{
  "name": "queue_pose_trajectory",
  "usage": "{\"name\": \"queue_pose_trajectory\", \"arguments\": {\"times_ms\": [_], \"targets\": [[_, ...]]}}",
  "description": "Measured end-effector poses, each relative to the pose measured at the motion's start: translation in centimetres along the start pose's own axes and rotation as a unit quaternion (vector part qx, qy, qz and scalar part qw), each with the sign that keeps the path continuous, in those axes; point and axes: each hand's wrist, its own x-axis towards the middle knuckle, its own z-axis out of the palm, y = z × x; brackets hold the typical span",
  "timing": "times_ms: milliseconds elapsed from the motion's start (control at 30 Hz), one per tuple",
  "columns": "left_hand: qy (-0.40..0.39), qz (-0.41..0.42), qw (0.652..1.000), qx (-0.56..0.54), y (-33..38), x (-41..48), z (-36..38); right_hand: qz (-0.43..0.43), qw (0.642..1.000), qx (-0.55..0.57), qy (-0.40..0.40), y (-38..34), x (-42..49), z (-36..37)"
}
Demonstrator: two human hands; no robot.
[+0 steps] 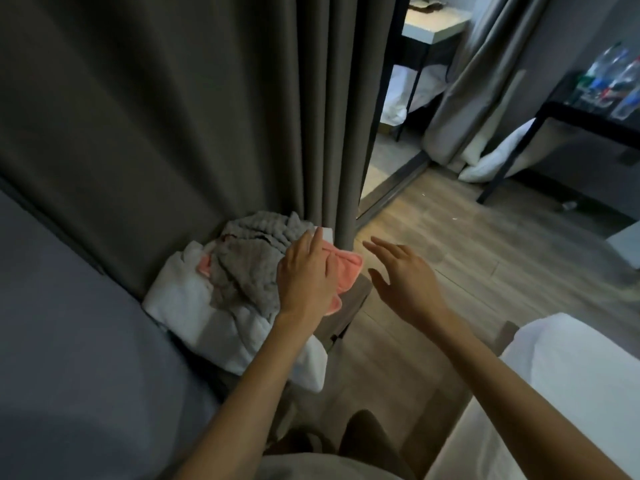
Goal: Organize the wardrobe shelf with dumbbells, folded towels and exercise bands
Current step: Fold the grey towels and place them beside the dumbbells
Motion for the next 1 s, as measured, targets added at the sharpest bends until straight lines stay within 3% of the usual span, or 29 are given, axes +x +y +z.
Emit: {"name": "queue_pose_trajectory", "arguments": {"times_ms": [167,267,600,800,1000], "targets": [[0.047,-0.065,0.997,0.013,-1.8,3.6,1.0,-0.077,0.996,0.016,-0.034,1.9,7.5,1.9],[0.065,-0.146,0.986,0.041,-3.6,5.5,2.1,-0.142,0.987,0.033,-0.072,2.7,12.3,3.7],[0.144,-0.359,0.922,0.011,-5.8,6.8,3.4,-0.317,0.929,0.093,-0.170,3.5,23.5,7.5],[0.143,-0.424,0.895,0.001,-8.7,6.3,5.8,-0.355,0.898,0.115,-0.234,2.1,27.0,11.5],[0.066,-0.454,0.881,-0.115,-13.3,6.7,11.0,-0.285,0.888,0.167,-0.321,0.7,29.0,18.2]]}}
